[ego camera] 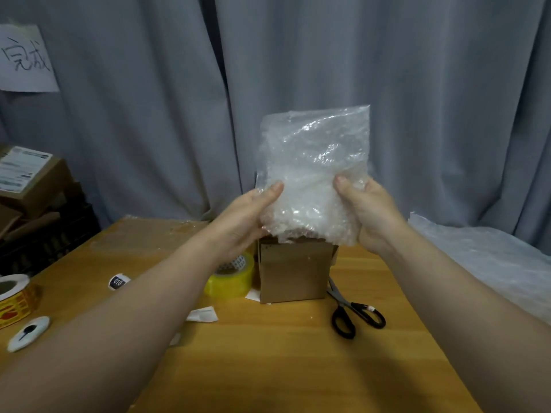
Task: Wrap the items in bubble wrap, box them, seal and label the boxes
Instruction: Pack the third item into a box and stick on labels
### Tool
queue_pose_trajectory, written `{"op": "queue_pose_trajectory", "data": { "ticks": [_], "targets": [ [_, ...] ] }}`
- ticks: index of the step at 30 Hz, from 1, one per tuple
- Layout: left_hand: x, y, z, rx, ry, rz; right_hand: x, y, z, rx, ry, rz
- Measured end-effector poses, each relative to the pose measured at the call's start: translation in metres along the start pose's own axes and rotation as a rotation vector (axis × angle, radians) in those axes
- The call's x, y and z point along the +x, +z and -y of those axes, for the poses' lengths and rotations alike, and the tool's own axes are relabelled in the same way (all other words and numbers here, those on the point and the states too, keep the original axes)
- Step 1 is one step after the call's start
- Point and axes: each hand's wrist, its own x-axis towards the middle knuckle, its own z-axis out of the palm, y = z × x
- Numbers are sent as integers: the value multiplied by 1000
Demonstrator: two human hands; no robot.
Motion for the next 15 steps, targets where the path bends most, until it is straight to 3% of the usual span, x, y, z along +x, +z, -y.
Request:
{"op": "queue_pose_trajectory", "data": {
  "ticks": [3, 7, 9, 11, 13, 15],
  "targets": [
    [2, -5, -5, -130, 48, -40, -5, -4, -6, 32, 74, 100],
    [2, -15, 6, -125, 4, -76, -9, -14, -14, 324, 101, 191],
    [0, -15, 20, 133, 21, -136, -7, -19, -19, 451, 94, 154],
    [0, -19, 34, 641, 90, -110, -5, -25, -17, 493, 102, 143],
    [3, -22, 44, 992, 87, -103, -2, -25, -11, 410, 135, 124],
    [7, -20, 47, 1152, 57, -155, 2, -19, -7, 243, 109, 87]
  ]
}}
